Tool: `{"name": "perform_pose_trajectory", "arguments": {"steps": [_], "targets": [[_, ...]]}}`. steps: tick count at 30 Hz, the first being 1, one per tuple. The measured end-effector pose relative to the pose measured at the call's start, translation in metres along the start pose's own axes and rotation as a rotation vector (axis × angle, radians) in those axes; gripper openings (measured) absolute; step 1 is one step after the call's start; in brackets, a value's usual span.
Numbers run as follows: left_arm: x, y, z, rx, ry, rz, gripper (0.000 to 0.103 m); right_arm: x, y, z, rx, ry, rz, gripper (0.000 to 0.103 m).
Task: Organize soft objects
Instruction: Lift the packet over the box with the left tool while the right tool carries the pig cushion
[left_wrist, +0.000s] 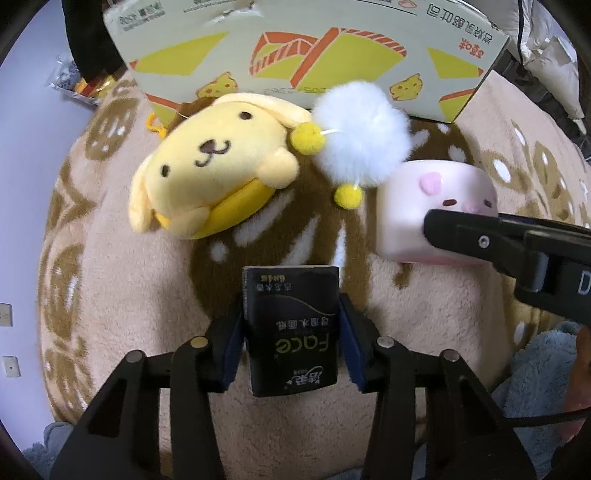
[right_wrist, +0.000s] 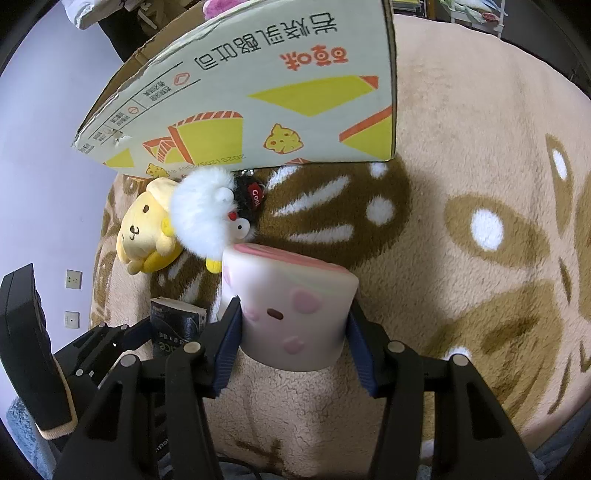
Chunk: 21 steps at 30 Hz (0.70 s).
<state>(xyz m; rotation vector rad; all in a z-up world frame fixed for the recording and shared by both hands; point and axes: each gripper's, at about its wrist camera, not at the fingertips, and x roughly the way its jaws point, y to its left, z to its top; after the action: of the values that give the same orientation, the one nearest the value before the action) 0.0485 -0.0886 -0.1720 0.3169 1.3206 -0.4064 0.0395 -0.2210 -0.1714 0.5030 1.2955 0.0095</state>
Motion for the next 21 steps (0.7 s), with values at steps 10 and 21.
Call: {"name": "perform_pose_trajectory", "arguments": {"steps": [10,21], "targets": [[-0.024,0.020,0.001,-0.055,-0.093,0.000,0.044,-0.018,0.028,-0.005,-0.132,-0.103,-0.116,0.043],[-0.080,0.027,0.011,-0.088,-0.340,0.075,0.044,-0.063,0.052,-0.008,-0.261,-0.329,-0.202,0.039]]}}
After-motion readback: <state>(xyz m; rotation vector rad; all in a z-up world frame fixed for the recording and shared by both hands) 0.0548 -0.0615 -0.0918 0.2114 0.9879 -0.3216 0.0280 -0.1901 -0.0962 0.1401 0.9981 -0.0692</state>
